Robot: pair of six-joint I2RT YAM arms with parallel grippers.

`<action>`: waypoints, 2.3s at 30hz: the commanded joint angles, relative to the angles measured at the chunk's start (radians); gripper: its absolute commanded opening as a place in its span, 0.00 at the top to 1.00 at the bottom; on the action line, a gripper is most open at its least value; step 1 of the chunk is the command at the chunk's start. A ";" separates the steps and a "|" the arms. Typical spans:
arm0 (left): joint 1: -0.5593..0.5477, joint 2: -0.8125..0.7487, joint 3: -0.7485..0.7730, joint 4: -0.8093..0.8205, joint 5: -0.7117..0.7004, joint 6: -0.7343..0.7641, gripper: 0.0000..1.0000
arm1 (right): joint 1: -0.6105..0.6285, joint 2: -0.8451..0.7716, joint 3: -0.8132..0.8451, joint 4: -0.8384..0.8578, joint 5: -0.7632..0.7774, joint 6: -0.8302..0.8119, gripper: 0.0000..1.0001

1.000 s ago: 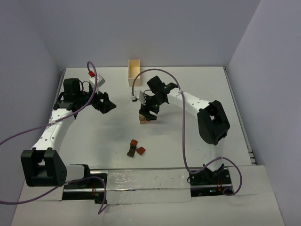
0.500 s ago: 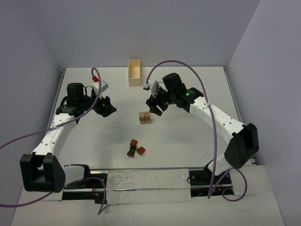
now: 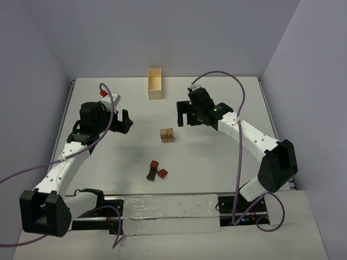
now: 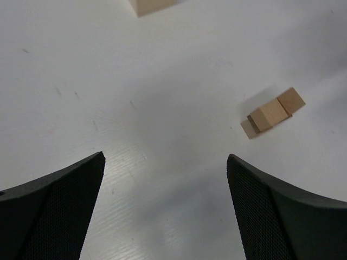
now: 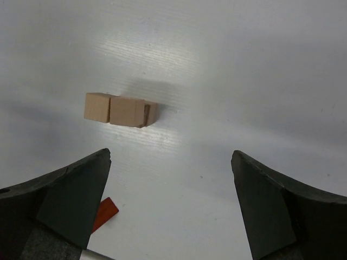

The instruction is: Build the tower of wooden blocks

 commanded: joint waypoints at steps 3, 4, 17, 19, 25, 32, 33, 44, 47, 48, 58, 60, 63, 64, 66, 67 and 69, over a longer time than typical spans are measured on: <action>0.026 -0.089 -0.023 0.119 -0.190 -0.121 0.01 | 0.108 0.121 0.153 -0.135 0.189 0.210 0.00; 0.036 -0.085 -0.019 0.109 -0.187 -0.124 0.01 | 0.129 0.142 0.202 -0.167 0.203 0.218 0.00; 0.084 -0.092 -0.043 0.122 -0.147 -0.141 0.01 | 0.210 0.362 0.365 -0.259 0.233 0.266 0.00; 0.085 -0.085 -0.037 0.122 -0.145 -0.146 0.01 | 0.210 0.391 0.376 -0.261 0.212 0.270 0.00; 0.088 -0.085 -0.043 0.122 -0.146 -0.144 0.01 | 0.212 0.439 0.402 -0.259 0.180 0.281 0.00; 0.090 -0.087 -0.052 0.124 -0.145 -0.140 0.01 | 0.211 0.464 0.434 -0.259 0.176 0.273 0.00; 0.091 -0.086 -0.051 0.123 -0.144 -0.140 0.01 | 0.211 0.470 0.440 -0.259 0.181 0.272 0.00; 0.092 -0.077 -0.056 0.128 -0.171 -0.136 0.01 | 0.208 0.549 0.503 -0.283 0.195 0.275 0.00; 0.094 -0.074 -0.056 0.128 -0.167 -0.140 0.01 | 0.208 0.565 0.512 -0.287 0.197 0.274 0.00; 0.094 -0.072 -0.054 0.126 -0.165 -0.140 0.01 | 0.206 0.568 0.513 -0.289 0.194 0.272 0.00; 0.094 -0.064 -0.042 0.117 -0.155 -0.135 0.01 | 0.197 0.615 0.509 -0.291 0.149 0.295 0.00; 0.094 -0.063 -0.043 0.117 -0.149 -0.133 0.01 | 0.196 0.621 0.511 -0.290 0.143 0.298 0.00; 0.094 -0.061 -0.041 0.116 -0.145 -0.133 0.01 | 0.190 0.633 0.514 -0.292 0.131 0.305 0.00; 0.094 -0.061 -0.040 0.115 -0.145 -0.133 0.01 | 0.189 0.634 0.513 -0.292 0.130 0.308 0.00; 0.094 -0.058 -0.037 0.113 -0.143 -0.133 0.01 | 0.187 0.640 0.510 -0.293 0.127 0.312 0.01; 0.094 -0.055 -0.035 0.112 -0.142 -0.133 0.01 | 0.186 0.642 0.507 -0.293 0.124 0.317 0.01; 0.094 -0.054 -0.033 0.111 -0.138 -0.133 0.01 | 0.185 0.645 0.506 -0.293 0.114 0.322 0.01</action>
